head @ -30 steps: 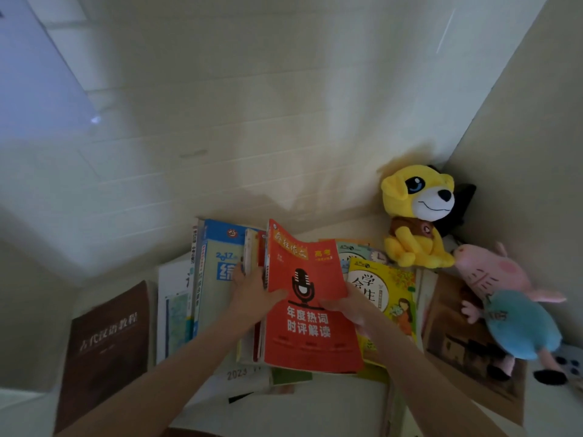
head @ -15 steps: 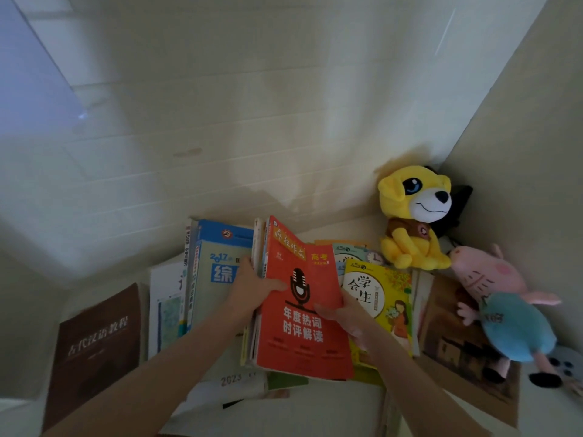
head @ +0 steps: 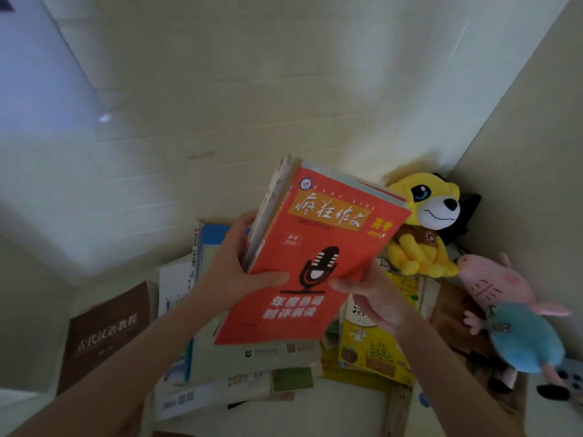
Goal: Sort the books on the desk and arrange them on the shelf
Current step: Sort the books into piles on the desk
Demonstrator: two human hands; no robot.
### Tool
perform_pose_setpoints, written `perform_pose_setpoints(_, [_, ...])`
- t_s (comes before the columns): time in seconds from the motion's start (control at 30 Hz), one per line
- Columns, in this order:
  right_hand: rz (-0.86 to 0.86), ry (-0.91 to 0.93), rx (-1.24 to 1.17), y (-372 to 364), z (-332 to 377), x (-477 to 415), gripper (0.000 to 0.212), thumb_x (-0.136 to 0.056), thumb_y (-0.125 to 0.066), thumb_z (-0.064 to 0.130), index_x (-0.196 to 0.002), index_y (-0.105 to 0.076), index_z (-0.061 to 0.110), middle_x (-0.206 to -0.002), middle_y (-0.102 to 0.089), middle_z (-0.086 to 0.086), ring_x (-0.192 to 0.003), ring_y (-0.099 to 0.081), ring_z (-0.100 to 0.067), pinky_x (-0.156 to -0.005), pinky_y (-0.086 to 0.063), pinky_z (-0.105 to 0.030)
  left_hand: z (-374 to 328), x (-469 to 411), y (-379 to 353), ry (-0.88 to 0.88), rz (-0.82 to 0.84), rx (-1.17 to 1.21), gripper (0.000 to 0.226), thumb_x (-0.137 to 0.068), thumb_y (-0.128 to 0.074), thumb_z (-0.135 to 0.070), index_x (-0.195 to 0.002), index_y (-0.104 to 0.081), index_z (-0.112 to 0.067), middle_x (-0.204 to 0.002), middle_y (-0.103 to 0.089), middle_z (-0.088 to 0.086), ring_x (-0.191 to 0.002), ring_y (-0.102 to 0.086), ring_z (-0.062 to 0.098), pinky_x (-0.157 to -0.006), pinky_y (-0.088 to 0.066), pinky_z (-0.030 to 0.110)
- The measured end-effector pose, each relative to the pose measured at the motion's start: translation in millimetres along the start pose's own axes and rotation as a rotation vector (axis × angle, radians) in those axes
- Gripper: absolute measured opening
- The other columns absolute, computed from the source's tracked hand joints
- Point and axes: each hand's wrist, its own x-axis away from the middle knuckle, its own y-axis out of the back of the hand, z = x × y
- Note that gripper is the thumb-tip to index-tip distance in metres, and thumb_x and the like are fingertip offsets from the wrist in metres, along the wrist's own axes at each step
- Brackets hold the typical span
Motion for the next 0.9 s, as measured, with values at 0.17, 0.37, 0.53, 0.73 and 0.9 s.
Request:
perform_pose_setpoints(0.17, [-0.163,0.091,-0.015,-28,-9,-4,0.069,-0.066,-0.073,-0.008,-0.129,-0.050,0.007,-0.114,-0.070,-0.007,-0.108,-0.066,-0.025,-0.081,-0.056,-0.031,-1,6,20,-0.028,-0.037,-0.117,0.074,-0.069,-0.075,0.008,-0.114,-0.040,-0.040,-0.091,-0.068,-0.027,-0.083,-0.069,-0.001,-0.059,-0.054,0.015])
perform_pose_setpoints(0.37, [-0.175,0.044,0.007,-41,-21,1,0.067,-0.065,-0.080,-0.003,-0.125,-0.054,0.013,-0.117,-0.070,-0.009,-0.108,-0.067,-0.026,-0.086,-0.057,-0.040,5,16,27,0.043,-0.139,-0.115,0.077,-0.053,-0.090,-0.039,-0.109,-0.037,-0.045,-0.093,-0.068,-0.022,-0.082,-0.069,-0.001,-0.057,-0.055,0.017])
perform_pose_setpoints(0.53, [-0.141,0.099,0.029,-47,-17,0,0.049,-0.065,-0.076,0.000,-0.103,-0.072,0.030,-0.108,-0.073,-0.007,-0.102,-0.069,-0.026,-0.080,-0.057,-0.034,-3,24,12,-0.023,-0.279,-0.103,0.079,-0.047,-0.093,-0.044,-0.105,-0.039,-0.048,-0.094,-0.066,-0.022,-0.083,-0.064,-0.009,-0.059,-0.050,0.009])
perform_pose_setpoints(0.73, [-0.135,0.140,0.017,-51,-17,9,0.057,-0.065,-0.076,-0.006,-0.116,-0.061,0.013,-0.107,-0.073,-0.007,-0.099,-0.070,-0.025,-0.075,-0.057,-0.031,2,26,2,-0.039,-0.353,-0.069,0.077,-0.047,-0.090,-0.049,-0.105,-0.041,-0.060,-0.103,-0.065,-0.012,-0.087,-0.065,-0.006,-0.062,-0.053,0.014])
perform_pose_setpoints(0.9, [-0.103,0.145,0.139,-54,-14,1,0.070,-0.069,-0.080,-0.002,-0.131,-0.050,0.009,-0.117,-0.070,-0.005,-0.107,-0.067,-0.023,-0.079,-0.056,-0.030,0,13,10,0.031,-0.339,0.046,0.076,-0.054,-0.089,-0.022,-0.119,-0.050,-0.029,-0.089,-0.071,-0.017,-0.079,-0.069,-0.001,-0.056,-0.052,0.014])
